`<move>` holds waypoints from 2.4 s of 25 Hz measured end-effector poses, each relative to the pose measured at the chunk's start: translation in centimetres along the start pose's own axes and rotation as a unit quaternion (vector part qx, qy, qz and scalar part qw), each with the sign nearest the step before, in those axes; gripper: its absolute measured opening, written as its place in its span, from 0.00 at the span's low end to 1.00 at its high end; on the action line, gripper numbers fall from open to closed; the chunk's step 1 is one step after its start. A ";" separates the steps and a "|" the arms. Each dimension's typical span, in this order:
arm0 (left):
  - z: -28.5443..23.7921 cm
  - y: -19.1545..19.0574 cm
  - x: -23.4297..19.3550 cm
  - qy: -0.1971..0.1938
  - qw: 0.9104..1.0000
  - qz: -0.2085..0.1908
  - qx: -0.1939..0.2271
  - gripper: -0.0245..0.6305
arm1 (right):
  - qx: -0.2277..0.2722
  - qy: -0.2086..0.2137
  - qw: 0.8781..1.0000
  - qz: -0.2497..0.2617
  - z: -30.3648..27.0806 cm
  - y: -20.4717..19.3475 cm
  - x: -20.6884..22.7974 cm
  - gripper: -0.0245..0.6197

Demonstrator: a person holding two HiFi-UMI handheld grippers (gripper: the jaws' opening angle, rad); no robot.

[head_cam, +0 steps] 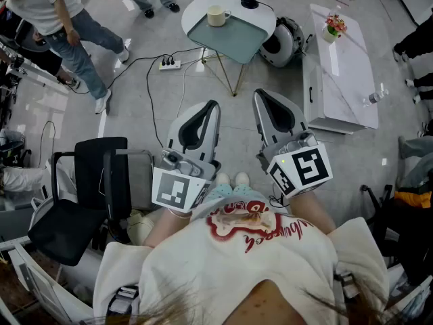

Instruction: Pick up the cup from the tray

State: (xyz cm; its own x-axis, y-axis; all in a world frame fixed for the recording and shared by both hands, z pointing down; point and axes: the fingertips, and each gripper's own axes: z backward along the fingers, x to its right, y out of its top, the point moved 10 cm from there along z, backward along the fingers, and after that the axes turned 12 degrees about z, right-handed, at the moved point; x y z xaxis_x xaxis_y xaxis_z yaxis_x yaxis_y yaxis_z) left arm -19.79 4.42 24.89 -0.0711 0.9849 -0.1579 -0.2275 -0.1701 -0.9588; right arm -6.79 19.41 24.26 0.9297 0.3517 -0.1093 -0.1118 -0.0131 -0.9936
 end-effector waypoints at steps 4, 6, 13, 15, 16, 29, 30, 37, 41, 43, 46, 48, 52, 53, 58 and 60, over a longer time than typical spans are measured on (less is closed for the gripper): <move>0.2 0.2 0.3 0.001 1.000 -0.001 0.002 0.06 | 0.000 0.002 1.000 0.001 0.3 0.2 -0.2 0.08; 0.2 0.3 0.5 0.003 1.000 -0.001 0.003 0.06 | 0.001 0.004 1.000 0.002 0.4 0.2 -0.2 0.08; 0.2 0.3 0.6 0.008 1.000 -0.004 0.004 0.06 | 0.007 0.000 1.000 0.006 0.5 0.4 0.1 0.08; 0.2 0.3 0.7 0.008 1.000 -0.004 0.003 0.06 | 0.012 -0.004 1.000 0.009 0.6 0.5 0.3 0.08; 0.1 0.2 0.7 0.009 1.000 -0.004 0.003 0.06 | 0.013 -0.006 1.000 0.013 0.6 0.5 0.4 0.08; -2.4 -1.0 1.8 0.017 1.000 -0.001 0.010 0.06 | 0.018 0.002 1.000 0.015 1.0 -0.1 3.6 0.08; -2.6 -1.2 1.8 0.020 1.000 0.000 0.011 0.06 | 0.017 0.006 1.000 0.014 0.8 -0.2 3.7 0.08; -4.8 -2.2 -1.8 0.030 1.000 0.003 0.005 0.06 | 0.012 0.014 1.000 0.011 -3.2 -1.5 5.1 0.08; -7.8 -2.5 -5.5 0.024 1.000 0.001 0.005 0.06 | 0.015 0.012 1.000 0.018 -7.4 -1.9 6.6 0.08; -9.7 -2.6 -7.8 0.018 1.000 -0.001 0.007 0.06 | 0.020 0.008 1.000 0.022 -10.1 -1.9 7.4 0.08; -12.5 -2.1 -12.0 0.013 1.000 -0.009 0.014 0.06 | 0.030 0.003 0.999 0.030 -14.8 -1.7 8.5 0.08; -14.3 -1.9 -14.9 0.013 1.000 -0.008 0.014 0.06 | 0.031 -0.003 0.999 0.031 -17.9 -1.5 9.2 0.08; -17.4 -1.3 -19.6 0.005 1.000 -0.005 0.007 0.06 | 0.027 -0.019 0.999 0.027 -23.0 -1.1 10.6 0.08; -18.0 -1.3 -20.5 0.002 1.000 -0.005 0.005 0.06 | 0.026 -0.024 0.999 0.026 -23.8 -1.1 10.8 0.08; -21.0 -1.6 -23.6 -0.007 1.000 0.007 -0.001 0.06 | 0.007 -0.037 0.999 0.020 -26.9 -1.8 12.3 0.08; -21.9 -2.1 -24.1 -0.009 1.000 0.011 -0.004 0.06 | 0.000 -0.037 0.999 0.017 -27.7 -2.3 12.9 0.08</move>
State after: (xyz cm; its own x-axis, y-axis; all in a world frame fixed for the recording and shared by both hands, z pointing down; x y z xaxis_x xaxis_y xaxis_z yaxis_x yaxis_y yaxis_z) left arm 3.71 -18.25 25.51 -0.0929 0.9803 -0.1744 -0.2181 -0.1909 -0.9571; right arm 15.19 -1.94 24.34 0.8971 0.4191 -0.1401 -0.1425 -0.0257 -0.9895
